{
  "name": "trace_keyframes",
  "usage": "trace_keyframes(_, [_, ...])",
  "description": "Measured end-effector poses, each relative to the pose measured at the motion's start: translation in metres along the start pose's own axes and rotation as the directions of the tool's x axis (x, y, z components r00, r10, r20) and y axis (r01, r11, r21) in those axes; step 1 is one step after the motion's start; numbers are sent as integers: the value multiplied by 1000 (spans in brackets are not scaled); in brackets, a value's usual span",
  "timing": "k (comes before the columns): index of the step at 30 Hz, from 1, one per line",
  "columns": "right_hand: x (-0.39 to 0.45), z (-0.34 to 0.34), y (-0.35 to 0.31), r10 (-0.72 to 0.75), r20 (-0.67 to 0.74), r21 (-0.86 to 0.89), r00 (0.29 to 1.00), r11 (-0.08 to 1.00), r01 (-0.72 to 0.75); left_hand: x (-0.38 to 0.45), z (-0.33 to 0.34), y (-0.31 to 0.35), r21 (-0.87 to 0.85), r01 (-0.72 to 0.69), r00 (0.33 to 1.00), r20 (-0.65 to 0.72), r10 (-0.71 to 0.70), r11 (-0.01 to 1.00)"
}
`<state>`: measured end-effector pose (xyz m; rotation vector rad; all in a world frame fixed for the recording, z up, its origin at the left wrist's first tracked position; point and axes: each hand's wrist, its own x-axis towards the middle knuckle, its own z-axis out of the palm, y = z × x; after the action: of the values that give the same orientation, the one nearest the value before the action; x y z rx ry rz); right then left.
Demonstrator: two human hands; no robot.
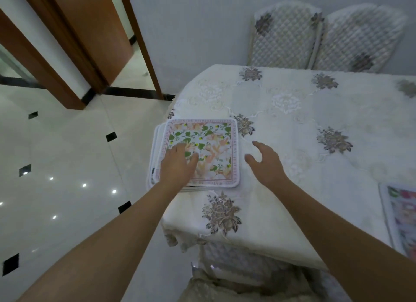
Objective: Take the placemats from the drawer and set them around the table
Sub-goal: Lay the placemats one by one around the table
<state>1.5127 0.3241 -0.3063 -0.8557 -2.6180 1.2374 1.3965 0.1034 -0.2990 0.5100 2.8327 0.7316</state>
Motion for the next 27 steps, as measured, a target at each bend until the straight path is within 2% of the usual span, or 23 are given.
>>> trace_keyframes(6, [-25, -84, 47, 18, -51, -85, 999, 996, -22, -15, 26, 103, 75, -269, 963, 34, 267, 960])
trace_keyframes(10, [-47, -145, 101, 98, -115, -80, 989, 991, -107, -31, 64, 172, 25, -335, 939, 91, 331, 942])
trace_keyframes(15, [-91, -218, 182, 209, -204, -61, 956, 972, -226, -66, 128, 260, -56, -450, 888, 75, 454, 891])
trace_keyframes(17, [-114, -244, 215, 260, -239, -15, 936, 962, -272, -85, 156, 293, -80, -482, 865, 112, 488, 872])
trace_keyframes(21, [-158, -290, 276, 340, -298, 21, 892, 937, -350, -124, 211, 350, -148, -512, 819, 214, 533, 846])
trace_keyframes(24, [-183, -311, 319, 422, -327, 26, 845, 898, -439, -152, 247, 378, -214, -456, 815, 291, 502, 864])
trace_keyframes(27, [-202, -320, 357, 508, -274, 30, 817, 853, -521, -176, 279, 392, -206, -407, 801, 387, 456, 890])
